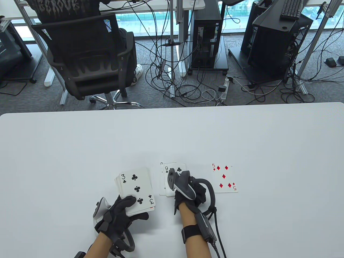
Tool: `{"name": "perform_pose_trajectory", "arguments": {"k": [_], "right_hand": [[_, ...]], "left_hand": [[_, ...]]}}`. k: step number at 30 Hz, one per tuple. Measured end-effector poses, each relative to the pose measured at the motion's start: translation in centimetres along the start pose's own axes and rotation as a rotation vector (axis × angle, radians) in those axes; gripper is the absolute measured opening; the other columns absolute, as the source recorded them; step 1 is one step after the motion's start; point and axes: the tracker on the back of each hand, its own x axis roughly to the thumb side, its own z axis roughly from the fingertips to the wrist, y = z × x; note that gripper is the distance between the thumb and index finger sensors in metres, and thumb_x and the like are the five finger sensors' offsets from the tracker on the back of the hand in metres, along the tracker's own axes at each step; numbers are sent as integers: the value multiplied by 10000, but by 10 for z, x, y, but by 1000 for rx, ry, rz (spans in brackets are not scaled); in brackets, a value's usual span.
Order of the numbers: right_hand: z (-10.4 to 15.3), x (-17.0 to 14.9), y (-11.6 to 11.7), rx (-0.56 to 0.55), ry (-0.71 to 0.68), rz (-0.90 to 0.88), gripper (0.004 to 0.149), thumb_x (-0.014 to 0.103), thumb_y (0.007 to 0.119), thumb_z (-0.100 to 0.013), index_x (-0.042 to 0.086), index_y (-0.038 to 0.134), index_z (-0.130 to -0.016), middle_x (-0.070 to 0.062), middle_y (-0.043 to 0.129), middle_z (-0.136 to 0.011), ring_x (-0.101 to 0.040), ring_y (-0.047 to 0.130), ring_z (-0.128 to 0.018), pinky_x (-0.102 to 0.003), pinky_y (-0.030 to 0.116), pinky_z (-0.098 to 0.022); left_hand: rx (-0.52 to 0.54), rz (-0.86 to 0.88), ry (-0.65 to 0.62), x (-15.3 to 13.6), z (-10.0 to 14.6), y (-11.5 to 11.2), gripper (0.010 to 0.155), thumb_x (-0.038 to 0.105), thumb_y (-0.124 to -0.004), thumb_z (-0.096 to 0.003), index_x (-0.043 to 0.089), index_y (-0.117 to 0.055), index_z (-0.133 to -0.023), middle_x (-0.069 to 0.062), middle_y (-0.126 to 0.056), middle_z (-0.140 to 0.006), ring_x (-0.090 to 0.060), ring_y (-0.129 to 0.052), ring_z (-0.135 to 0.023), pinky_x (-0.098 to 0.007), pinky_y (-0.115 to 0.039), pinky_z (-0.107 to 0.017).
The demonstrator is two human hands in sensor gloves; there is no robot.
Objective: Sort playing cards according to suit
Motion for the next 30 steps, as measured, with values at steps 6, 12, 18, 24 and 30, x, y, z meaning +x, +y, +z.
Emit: {"name": "perform_pose_trajectory", "arguments": {"k": [6, 12, 18, 24, 30], "right_hand": [[19, -5, -17, -163, -154, -198, 544, 358, 667, -529, -137, 750, -740, -107, 946, -392, -219, 990, -200, -440, 875, -198], [55, -8, -27, -269, -376, -645, 555, 344, 640, -545, -152, 711, -784, -144, 943, -448, -260, 997, -253, -468, 869, -233], [82, -1, -32, -272, -519, -903, 619, 388, 633, -551, -161, 653, -836, -170, 919, -523, -291, 990, -326, -489, 858, -280], [91, 12, -18, -254, -578, -888, 792, 501, 671, -511, -158, 457, -895, -206, 810, -671, -339, 933, -471, -522, 820, -363], [96, 16, -17, -329, -610, -781, 731, 499, 716, -468, -94, 531, -852, -170, 838, -616, -280, 955, -422, -484, 845, -342]], "left_hand": [[3, -1, 9, -1, 0, 0, 607, 441, -715, -610, 390, -343, -1088, 48, -495, -1156, -306, -673, -1028, -413, -825, -564], [7, -8, 19, -2, 0, 0, 608, 440, -715, -612, 389, -341, -1088, 48, -491, -1157, -309, -666, -1031, -415, -821, -568], [12, -19, 16, -2, 0, 0, 611, 441, -714, -611, 393, -334, -1088, 50, -479, -1161, -312, -655, -1037, -419, -815, -575], [-6, -32, 25, -3, -1, 0, 610, 439, -716, -610, 392, -339, -1088, 48, -484, -1160, -313, -657, -1035, -422, -816, -572], [-26, -49, 44, -5, -1, -4, 609, 446, -716, -610, 391, -341, -1087, 45, -485, -1159, -323, -650, -1026, -425, -812, -573]]}}
